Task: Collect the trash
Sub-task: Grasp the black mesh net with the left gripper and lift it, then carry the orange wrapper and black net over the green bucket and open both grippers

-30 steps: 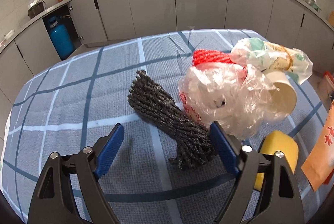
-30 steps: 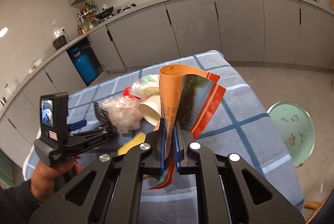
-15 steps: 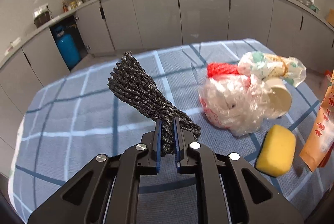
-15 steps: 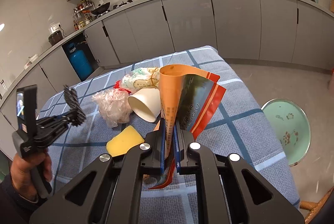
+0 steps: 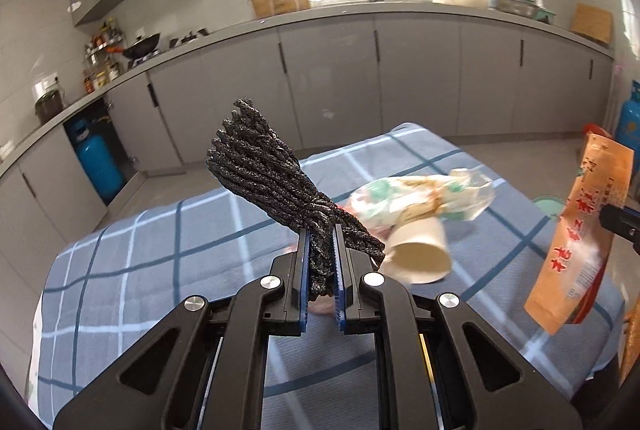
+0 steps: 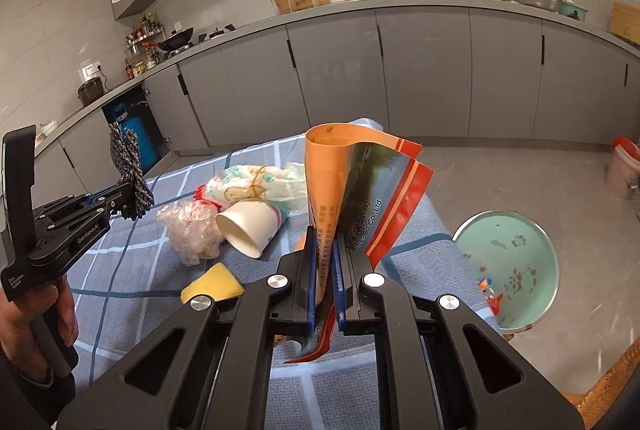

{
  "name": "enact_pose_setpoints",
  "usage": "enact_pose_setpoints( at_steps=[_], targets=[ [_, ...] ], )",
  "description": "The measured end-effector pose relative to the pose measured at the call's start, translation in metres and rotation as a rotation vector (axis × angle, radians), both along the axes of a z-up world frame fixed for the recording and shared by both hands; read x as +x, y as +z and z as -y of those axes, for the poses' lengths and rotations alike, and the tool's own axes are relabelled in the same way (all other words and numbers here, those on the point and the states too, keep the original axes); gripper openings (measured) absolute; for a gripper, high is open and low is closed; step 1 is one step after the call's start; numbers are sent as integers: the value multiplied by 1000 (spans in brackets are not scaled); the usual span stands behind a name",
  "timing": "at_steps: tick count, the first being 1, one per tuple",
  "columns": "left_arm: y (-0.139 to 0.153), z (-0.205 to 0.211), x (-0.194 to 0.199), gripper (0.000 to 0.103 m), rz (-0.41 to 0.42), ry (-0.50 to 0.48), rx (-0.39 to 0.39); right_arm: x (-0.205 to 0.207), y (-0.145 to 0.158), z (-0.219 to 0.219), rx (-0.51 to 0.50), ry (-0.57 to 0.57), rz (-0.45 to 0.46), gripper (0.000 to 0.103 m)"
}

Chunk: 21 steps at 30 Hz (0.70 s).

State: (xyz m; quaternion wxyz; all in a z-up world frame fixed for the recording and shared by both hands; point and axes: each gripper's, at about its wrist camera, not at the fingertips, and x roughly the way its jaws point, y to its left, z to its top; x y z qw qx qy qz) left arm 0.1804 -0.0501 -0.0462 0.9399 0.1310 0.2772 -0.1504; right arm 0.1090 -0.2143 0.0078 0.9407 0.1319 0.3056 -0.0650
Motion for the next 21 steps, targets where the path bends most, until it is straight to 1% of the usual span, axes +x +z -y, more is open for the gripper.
enact_pose_setpoints(
  at_steps=[8,21],
  targets=[
    [13,56,-22,11,52,-147,19,-13,8,26,-17,-62,23,9],
    [21,137,-39,11,99,-319,37,-39,10,82,-41,-199,31,9]
  ],
)
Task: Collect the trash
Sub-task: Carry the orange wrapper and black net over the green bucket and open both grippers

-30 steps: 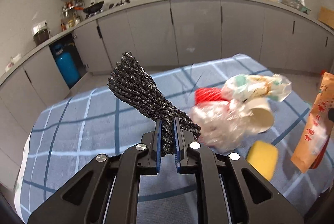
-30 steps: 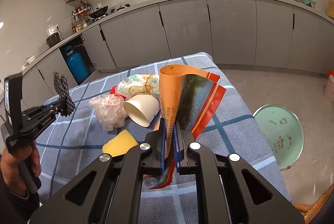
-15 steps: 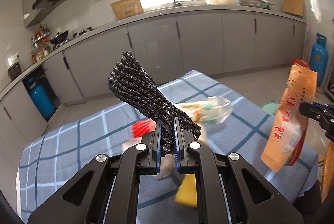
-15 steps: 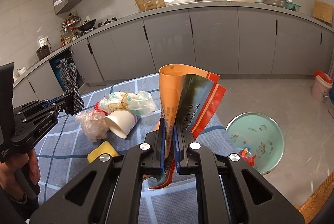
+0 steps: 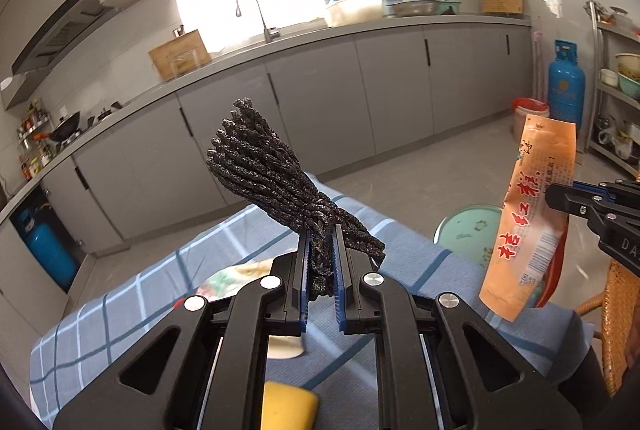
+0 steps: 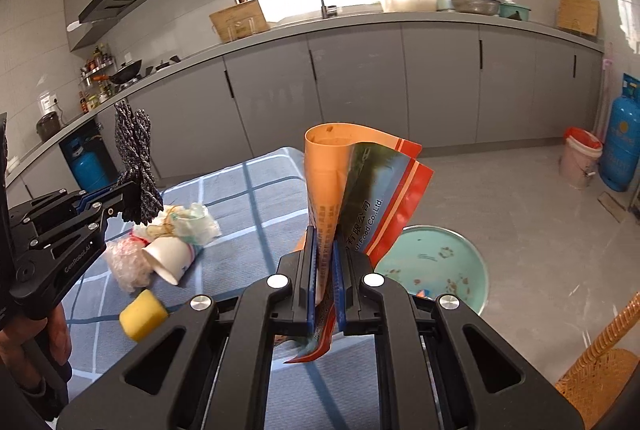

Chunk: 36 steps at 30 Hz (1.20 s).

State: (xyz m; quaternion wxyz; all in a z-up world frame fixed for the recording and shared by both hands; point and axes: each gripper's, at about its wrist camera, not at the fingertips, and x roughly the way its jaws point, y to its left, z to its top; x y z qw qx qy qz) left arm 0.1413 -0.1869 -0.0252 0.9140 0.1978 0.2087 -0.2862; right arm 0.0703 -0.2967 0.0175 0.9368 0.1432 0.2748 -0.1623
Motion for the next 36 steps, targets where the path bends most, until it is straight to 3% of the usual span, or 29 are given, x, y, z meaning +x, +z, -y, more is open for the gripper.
enact_pose_setpoints(
  at_steps=[19,36],
  targets=[
    [1,86,-10,11,12,-156,4,-19,-2,77,-30,-139,1,9],
    [-26,150,-6,11,-15,-234,59,-7,-20,134,-35,-186,-24,9]
  ],
)
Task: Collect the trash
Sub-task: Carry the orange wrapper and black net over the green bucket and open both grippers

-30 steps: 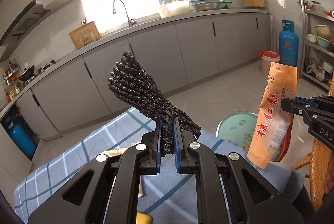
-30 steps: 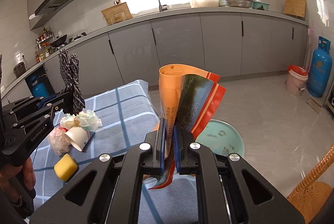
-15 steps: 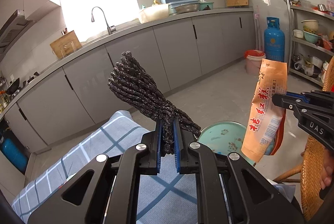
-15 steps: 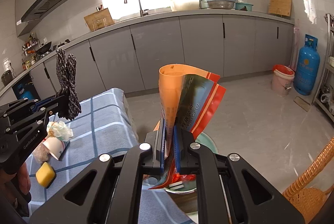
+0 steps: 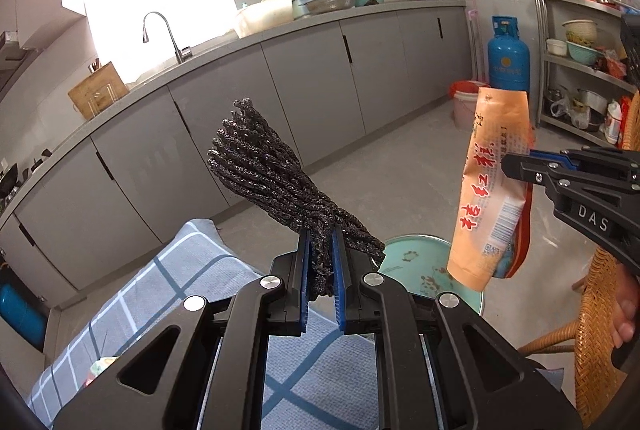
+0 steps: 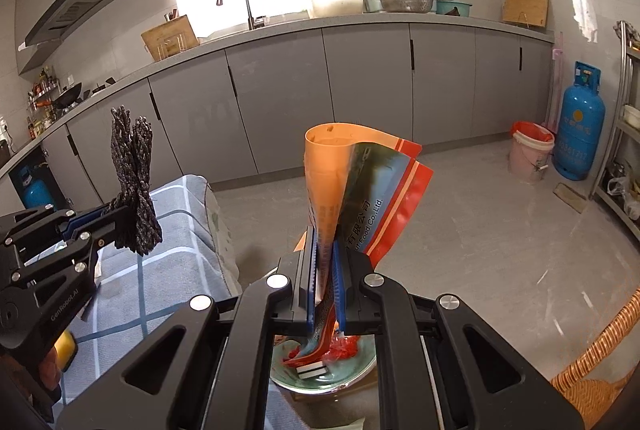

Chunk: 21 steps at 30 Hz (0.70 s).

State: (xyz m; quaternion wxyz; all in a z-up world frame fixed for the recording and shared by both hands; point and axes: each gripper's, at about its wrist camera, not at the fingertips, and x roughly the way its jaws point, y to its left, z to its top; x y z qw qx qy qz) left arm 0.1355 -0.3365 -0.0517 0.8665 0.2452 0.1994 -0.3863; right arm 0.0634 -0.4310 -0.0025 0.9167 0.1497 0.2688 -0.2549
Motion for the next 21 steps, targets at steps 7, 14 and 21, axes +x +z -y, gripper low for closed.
enact_pose_setpoints(
  at_steps=[7,14,21],
  targets=[
    [-19,21,4,12,-22,-19,42,15,-15,14,4,10,-23,10],
    [-33,30,11,58,-5,4,67,25,-33,27,-4,-5,-28,36],
    [-38,21,18,65,-9,42,73,19,-44,28,27,-27,-30,46]
  ],
)
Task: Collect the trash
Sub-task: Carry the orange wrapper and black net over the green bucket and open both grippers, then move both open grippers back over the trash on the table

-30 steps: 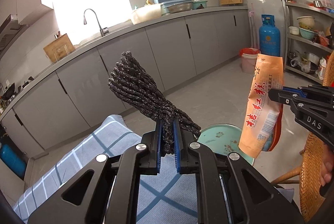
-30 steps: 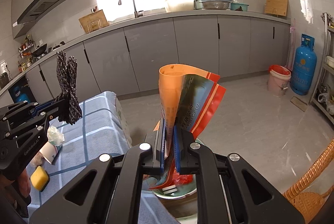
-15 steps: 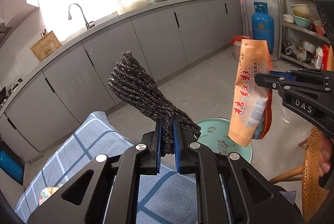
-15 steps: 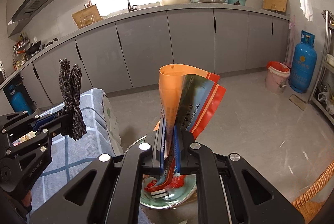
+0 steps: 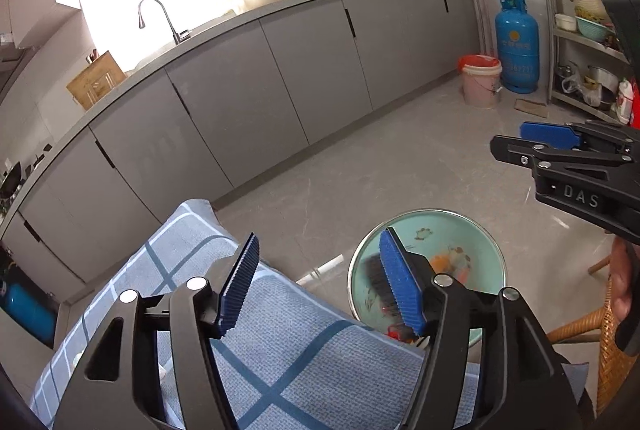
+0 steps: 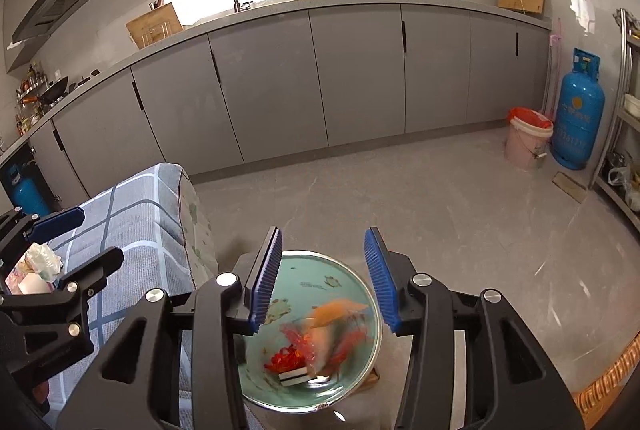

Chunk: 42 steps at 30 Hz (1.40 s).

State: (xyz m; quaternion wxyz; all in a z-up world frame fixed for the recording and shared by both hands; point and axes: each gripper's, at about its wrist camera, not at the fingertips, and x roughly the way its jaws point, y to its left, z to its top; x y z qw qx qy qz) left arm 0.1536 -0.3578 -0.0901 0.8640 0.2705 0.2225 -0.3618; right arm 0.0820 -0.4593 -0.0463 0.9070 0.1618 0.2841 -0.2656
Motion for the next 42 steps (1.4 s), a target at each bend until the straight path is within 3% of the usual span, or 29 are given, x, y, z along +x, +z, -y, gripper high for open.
enact_pose_setpoints(
  at_steps=[2,6,8,19,34,42],
  targets=[
    [0,-5,0,72,-1,12,-6,-5,-1,-2,14,-9,5,47],
    [3,-22,2,76,-11,42,-12,-16,-1,-6,44,-27,19,54],
    [4,-31,1,85,-7,63,-14,-21,-1,-12,56,-33,23,56],
    [14,-109,4,86,-5,196,-23,-26,-5,-61,118,12,28,63],
    [2,-274,18,91,14,487,7,40,3,-186,114,284,-7,69],
    [-28,-348,35,91,-62,659,21,72,0,-266,79,443,-59,75]
  ],
)
